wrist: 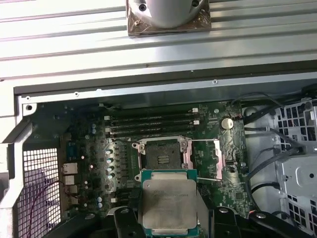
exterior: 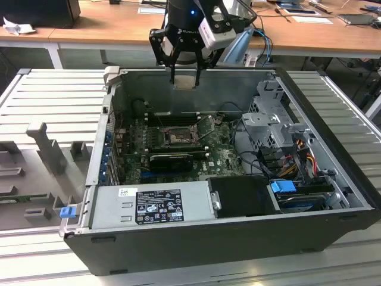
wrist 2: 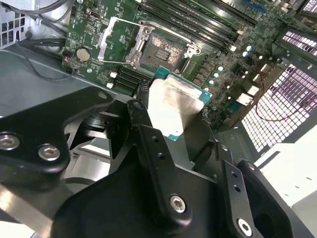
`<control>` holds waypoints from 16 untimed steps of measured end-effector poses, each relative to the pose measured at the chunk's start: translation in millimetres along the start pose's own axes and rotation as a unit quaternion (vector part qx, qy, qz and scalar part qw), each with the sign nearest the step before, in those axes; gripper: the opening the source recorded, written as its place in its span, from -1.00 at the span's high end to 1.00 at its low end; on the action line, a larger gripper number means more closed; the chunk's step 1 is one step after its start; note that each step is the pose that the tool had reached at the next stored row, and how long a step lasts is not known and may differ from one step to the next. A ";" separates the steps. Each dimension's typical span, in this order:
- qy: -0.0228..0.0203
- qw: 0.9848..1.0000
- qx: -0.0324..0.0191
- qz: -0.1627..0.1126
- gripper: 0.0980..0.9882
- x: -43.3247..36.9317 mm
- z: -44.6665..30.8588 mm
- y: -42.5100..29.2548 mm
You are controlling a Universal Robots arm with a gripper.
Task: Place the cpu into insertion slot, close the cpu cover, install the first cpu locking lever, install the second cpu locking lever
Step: 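Place the cpu into insertion slot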
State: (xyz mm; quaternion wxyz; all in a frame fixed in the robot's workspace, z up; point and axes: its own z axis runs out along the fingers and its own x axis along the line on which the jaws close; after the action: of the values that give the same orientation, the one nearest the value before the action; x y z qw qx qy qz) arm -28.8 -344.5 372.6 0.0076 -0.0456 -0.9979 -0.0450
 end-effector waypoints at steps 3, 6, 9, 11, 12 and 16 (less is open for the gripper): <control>0.000 1.000 0.000 0.005 0.04 0.1 0.0 0.0; -0.001 1.000 0.000 0.012 0.04 0.2 0.3 0.0; -0.002 1.000 0.000 0.013 0.04 0.5 3.5 -0.3; -0.003 1.000 0.000 0.025 0.04 0.4 3.9 -0.4; -0.003 1.000 0.000 0.029 0.04 0.4 4.0 -0.4; -0.004 0.999 -0.001 0.043 0.04 0.4 4.7 -0.4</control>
State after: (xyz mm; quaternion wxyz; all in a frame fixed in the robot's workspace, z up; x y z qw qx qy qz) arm -29.4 -344.4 367.9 0.0052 -0.0884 -0.9950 -0.0451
